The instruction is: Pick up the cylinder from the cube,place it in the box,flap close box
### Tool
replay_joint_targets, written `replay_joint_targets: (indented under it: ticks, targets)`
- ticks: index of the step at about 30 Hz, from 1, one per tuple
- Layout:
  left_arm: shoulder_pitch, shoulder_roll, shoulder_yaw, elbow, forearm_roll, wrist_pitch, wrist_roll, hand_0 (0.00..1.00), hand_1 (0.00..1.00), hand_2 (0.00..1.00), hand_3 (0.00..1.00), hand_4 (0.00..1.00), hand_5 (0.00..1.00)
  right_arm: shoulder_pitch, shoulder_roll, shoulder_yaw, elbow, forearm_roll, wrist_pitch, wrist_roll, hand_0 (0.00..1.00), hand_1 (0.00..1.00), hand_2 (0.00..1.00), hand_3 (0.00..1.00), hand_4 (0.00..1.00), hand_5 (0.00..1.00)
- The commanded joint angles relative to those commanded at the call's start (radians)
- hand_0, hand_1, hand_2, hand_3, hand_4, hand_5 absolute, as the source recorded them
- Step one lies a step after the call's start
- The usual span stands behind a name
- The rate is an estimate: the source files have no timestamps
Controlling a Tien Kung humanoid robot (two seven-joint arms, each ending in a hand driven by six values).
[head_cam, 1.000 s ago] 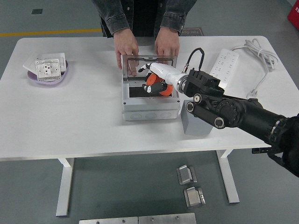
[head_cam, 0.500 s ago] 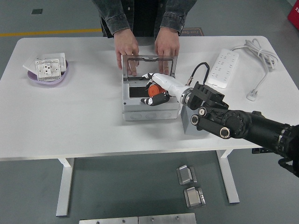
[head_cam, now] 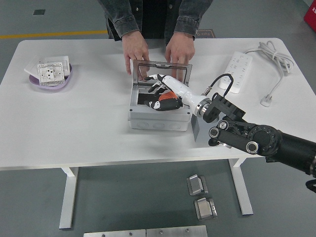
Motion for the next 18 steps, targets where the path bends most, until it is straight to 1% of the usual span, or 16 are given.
replay_joint_targets:
  ticks: [5, 11, 18]
  targets:
    - [0.001, 0.004, 0.012, 0.004, -0.009, 0.000, 0.001, 0.621, 0.627, 0.597, 0.684, 0.713, 0.263, 0.009, 0.001, -0.004, -0.020, -0.006, 0.005, 0.004, 0.677, 0.590, 0.644, 0.856, 0.779, 0.287]
    - [0.004, 0.006, 0.028, 0.011, -0.025, 0.001, 0.001, 0.621, 0.628, 0.597, 0.684, 0.713, 0.263, 0.011, -0.001, 0.021, -0.029, -0.005, 0.007, 0.007, 0.684, 0.593, 0.640, 0.853, 0.778, 0.282]
    - [0.005, 0.005, 0.034, 0.012, -0.030, 0.001, 0.001, 0.620, 0.628, 0.595, 0.684, 0.713, 0.264, 0.007, -0.013, 0.089, -0.003, -0.048, 0.007, -0.002, 0.684, 0.594, 0.636, 0.849, 0.781, 0.285]
